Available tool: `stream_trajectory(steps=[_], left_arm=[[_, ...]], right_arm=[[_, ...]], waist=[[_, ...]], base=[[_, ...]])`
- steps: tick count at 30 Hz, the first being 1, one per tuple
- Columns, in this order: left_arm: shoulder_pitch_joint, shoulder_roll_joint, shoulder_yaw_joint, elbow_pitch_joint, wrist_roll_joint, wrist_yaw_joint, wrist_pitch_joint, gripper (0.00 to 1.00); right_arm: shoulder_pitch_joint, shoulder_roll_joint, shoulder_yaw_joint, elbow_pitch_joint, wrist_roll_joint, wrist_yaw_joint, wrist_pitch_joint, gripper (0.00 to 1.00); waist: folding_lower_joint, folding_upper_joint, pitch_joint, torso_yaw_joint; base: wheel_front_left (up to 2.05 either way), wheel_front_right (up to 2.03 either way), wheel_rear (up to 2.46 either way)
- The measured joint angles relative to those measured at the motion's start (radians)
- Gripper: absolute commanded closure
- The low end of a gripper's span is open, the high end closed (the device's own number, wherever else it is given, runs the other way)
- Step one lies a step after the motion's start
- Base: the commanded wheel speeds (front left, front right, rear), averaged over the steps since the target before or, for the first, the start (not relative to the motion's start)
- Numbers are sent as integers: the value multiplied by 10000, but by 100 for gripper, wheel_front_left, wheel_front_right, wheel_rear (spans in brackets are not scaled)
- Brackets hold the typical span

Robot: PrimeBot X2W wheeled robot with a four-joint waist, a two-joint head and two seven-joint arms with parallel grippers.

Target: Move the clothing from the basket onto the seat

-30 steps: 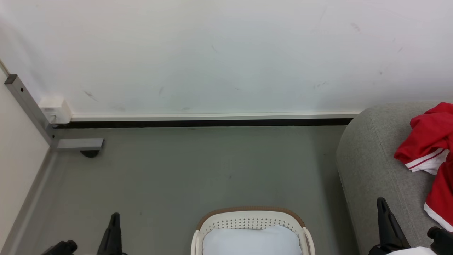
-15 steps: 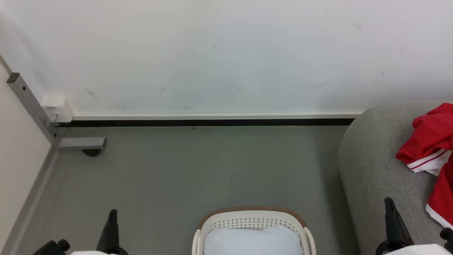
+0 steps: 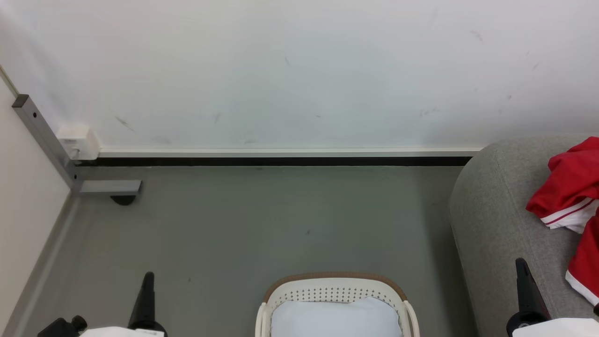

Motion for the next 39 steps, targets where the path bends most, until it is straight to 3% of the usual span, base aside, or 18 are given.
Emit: stream_trajectory(steps=[39], left_arm=[[-283,21,148,-203,-3758,0,1005,100]], right_arm=[[-220,8,-562,0,3695,0,995,100]], waist=[[0,0,44,172]], base=[[0,0,0]])
